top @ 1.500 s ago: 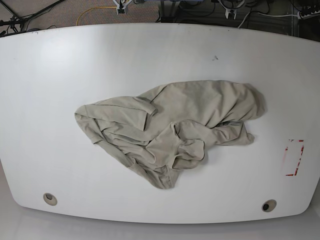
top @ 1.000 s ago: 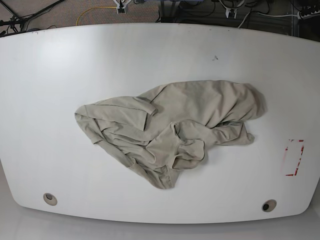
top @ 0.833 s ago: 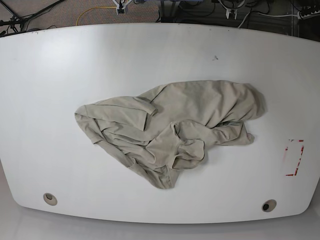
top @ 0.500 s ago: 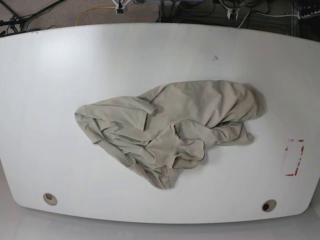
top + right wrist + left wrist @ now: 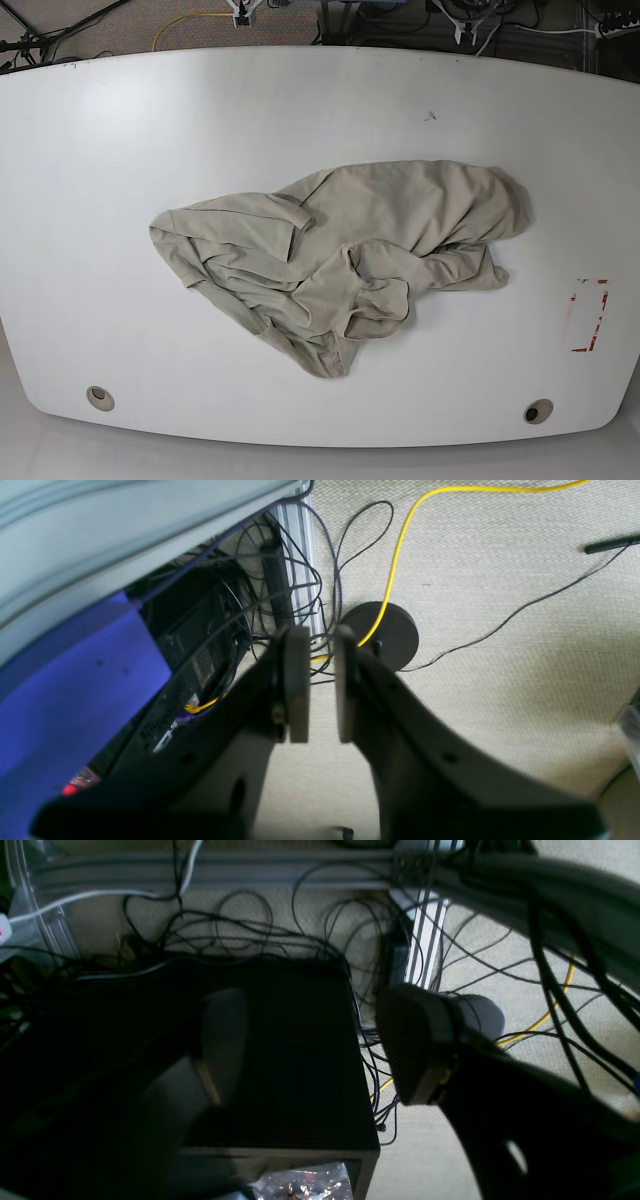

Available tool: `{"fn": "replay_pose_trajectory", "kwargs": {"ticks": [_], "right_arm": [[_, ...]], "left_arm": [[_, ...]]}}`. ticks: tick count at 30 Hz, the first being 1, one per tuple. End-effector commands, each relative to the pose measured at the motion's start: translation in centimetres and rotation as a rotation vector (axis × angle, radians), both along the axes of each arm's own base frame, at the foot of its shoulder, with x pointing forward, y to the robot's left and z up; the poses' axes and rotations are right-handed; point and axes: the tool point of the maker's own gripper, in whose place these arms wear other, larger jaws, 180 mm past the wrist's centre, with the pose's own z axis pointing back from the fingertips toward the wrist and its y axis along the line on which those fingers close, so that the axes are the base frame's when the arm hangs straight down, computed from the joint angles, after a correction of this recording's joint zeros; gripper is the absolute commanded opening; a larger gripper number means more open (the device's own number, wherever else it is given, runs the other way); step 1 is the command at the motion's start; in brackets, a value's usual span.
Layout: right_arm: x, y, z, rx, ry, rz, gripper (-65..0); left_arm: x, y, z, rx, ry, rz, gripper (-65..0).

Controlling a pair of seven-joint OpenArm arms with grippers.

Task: Fold the T-shirt properly

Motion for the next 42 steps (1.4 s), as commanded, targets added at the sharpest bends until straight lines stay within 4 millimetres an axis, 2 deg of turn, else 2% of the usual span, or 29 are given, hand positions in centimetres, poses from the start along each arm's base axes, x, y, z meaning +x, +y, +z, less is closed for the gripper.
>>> {"fn": "replay_pose_trajectory", "kwargs": {"ticks": [1, 22, 42], "right_arm": [[-0.4, 0.0, 0.0, 0.0, 0.004, -0.002, -57.2], [-1.2, -0.3, 0.2, -0.006, -0.024, -0.01, -56.7], [-1.6, -0.3, 0.3, -0.006, -0.008, -0.008, -56.9]], "left_arm": [[-0.9, 0.4, 0.0, 0.009, 0.017, 0.005, -23.8], [-0.7, 0.9, 0.1, 0.018, 0.006, 0.012, -24.2], [-2.1, 1.0, 0.2, 0.017, 0.025, 0.015, -24.0]]}}
